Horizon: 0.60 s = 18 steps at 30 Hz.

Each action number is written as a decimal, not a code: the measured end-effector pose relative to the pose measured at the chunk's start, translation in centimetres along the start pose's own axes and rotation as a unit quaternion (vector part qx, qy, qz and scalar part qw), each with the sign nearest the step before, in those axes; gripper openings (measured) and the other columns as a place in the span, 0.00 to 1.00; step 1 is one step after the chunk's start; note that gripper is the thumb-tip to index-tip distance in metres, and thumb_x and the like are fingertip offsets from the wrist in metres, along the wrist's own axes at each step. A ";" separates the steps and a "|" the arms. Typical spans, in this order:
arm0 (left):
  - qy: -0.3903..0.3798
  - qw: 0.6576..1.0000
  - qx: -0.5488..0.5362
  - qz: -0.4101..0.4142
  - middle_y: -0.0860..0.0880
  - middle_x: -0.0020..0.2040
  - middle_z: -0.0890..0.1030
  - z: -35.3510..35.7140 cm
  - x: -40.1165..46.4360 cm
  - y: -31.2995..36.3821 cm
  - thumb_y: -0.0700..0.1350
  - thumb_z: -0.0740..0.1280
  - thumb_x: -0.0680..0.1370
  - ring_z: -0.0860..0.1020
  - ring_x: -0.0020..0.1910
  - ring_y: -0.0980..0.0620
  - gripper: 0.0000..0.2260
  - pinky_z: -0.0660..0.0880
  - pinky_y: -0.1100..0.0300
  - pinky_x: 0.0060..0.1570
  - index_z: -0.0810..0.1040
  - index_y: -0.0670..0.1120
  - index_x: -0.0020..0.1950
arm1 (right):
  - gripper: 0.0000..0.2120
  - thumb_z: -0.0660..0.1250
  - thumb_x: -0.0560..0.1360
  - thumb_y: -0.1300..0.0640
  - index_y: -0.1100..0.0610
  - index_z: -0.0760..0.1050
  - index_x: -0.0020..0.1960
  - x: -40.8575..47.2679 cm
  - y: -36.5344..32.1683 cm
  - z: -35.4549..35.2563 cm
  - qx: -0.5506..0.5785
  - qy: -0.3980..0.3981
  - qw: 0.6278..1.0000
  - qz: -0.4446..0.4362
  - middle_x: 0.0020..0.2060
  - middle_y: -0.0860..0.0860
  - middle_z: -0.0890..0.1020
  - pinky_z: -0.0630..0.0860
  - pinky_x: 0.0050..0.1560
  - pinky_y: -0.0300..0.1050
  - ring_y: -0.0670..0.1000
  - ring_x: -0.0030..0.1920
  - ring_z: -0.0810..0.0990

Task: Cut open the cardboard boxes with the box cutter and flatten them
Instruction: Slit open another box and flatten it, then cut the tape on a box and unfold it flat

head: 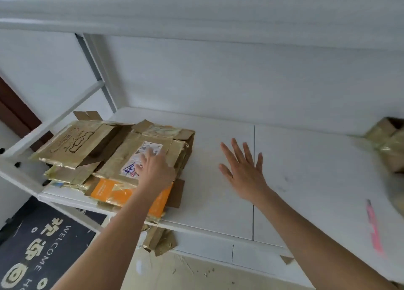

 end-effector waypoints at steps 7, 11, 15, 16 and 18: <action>-0.070 0.991 0.033 0.110 0.41 0.79 0.54 8.1 -4.5 12.2 0.44 0.64 0.79 0.57 0.76 0.42 0.27 0.58 0.47 0.74 0.61 0.47 0.78 | 0.32 0.47 0.82 0.38 0.45 0.34 0.79 -9.7 13.9 -4.6 -0.036 0.026 0.989 0.144 0.78 0.53 0.33 0.36 0.73 0.68 0.60 0.78 0.33; -0.102 0.978 0.018 0.179 0.40 0.78 0.56 14.2 -8.9 22.1 0.44 0.64 0.79 0.57 0.77 0.43 0.26 0.59 0.48 0.74 0.63 0.46 0.77 | 0.35 0.52 0.82 0.40 0.49 0.36 0.80 -15.5 22.7 -7.9 -0.075 0.062 0.974 0.202 0.78 0.56 0.34 0.39 0.73 0.70 0.61 0.78 0.35; -0.139 0.961 0.018 0.240 0.39 0.77 0.59 19.8 -13.1 31.3 0.45 0.64 0.80 0.56 0.78 0.44 0.26 0.59 0.47 0.73 0.62 0.45 0.77 | 0.38 0.58 0.80 0.44 0.56 0.41 0.80 -20.7 31.0 -11.3 -0.113 0.119 0.944 0.287 0.79 0.60 0.40 0.44 0.74 0.68 0.61 0.79 0.41; -0.141 0.959 0.014 0.247 0.39 0.77 0.59 21.1 -14.1 33.2 0.45 0.64 0.80 0.55 0.78 0.45 0.26 0.59 0.47 0.74 0.63 0.45 0.77 | 0.38 0.59 0.80 0.45 0.58 0.43 0.80 -21.9 32.8 -12.0 -0.134 0.124 0.933 0.309 0.79 0.62 0.42 0.46 0.75 0.68 0.62 0.79 0.44; -0.152 0.956 0.007 0.252 0.39 0.77 0.59 23.3 -15.8 36.0 0.45 0.64 0.80 0.55 0.78 0.46 0.26 0.60 0.49 0.74 0.63 0.45 0.77 | 0.37 0.60 0.80 0.48 0.62 0.46 0.79 -23.8 35.7 -13.0 -0.166 0.124 0.916 0.344 0.78 0.65 0.48 0.54 0.74 0.65 0.63 0.78 0.52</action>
Point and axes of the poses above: each hand's wrist, its own x-axis towards the middle knuckle, its own z-axis out of the palm, y = z × x, the point moved 3 cm from there along x, towards the middle knuckle
